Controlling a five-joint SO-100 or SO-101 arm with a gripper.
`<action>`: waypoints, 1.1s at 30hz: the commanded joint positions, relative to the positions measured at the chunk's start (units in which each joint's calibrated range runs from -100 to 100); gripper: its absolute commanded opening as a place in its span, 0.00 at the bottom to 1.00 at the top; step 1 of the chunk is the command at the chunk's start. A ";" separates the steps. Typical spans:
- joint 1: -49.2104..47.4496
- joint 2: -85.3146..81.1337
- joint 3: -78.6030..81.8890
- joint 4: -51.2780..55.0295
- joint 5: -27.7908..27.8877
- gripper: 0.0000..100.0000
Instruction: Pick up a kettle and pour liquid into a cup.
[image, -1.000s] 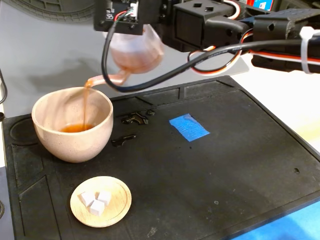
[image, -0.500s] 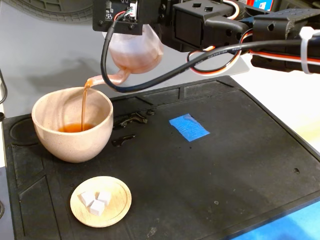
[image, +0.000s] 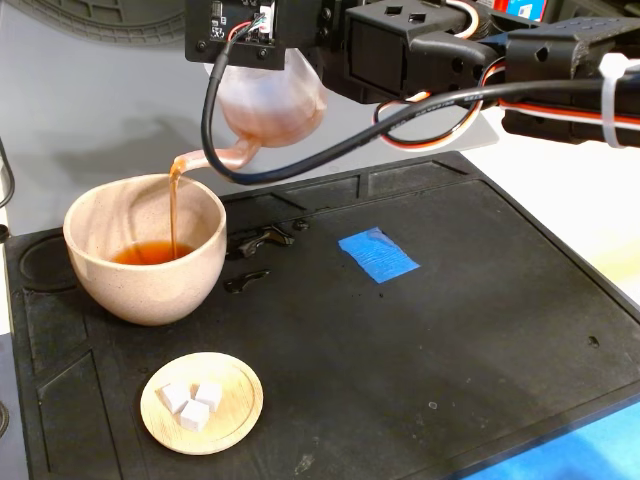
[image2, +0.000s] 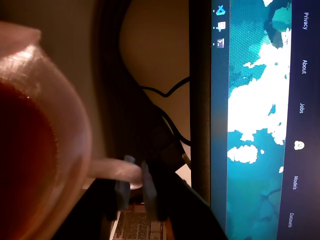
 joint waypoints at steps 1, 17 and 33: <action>0.18 -1.27 -4.60 -0.22 -0.19 0.01; 4.14 1.29 -4.15 -0.05 -17.46 0.01; 10.76 -12.11 23.44 -1.00 -26.43 0.00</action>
